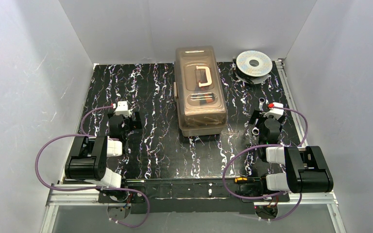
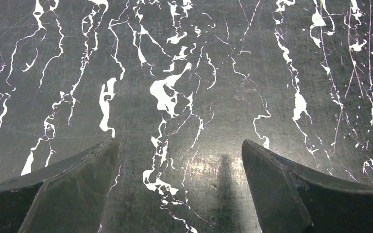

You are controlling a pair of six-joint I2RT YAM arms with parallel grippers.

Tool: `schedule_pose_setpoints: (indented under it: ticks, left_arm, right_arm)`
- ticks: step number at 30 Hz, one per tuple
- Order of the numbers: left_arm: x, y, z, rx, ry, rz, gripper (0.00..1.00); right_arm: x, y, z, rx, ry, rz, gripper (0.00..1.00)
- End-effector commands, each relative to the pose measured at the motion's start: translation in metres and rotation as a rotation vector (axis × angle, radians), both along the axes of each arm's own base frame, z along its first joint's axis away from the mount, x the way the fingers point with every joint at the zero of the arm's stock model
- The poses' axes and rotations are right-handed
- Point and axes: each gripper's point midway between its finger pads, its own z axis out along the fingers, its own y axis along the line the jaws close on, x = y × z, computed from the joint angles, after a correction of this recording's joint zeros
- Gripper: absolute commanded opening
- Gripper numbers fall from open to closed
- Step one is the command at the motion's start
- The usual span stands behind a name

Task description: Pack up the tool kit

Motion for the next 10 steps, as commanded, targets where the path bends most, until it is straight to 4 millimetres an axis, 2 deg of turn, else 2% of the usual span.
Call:
schedule_pose_setpoints:
  ticks: [1, 10]
  left_arm:
    - [0.0058, -0.0008, 0.0086, -0.006, -0.024, -0.006, 0.98]
    - [0.0057, -0.0006, 0.0078, -0.005, -0.02, -0.005, 0.98]
  right_arm:
    - [0.0095, -0.0036, 0.0197, 0.007, -0.06, -0.023, 0.91]
    - [0.0095, -0.0039, 0.0194, 0.007, -0.059, -0.024, 0.92]
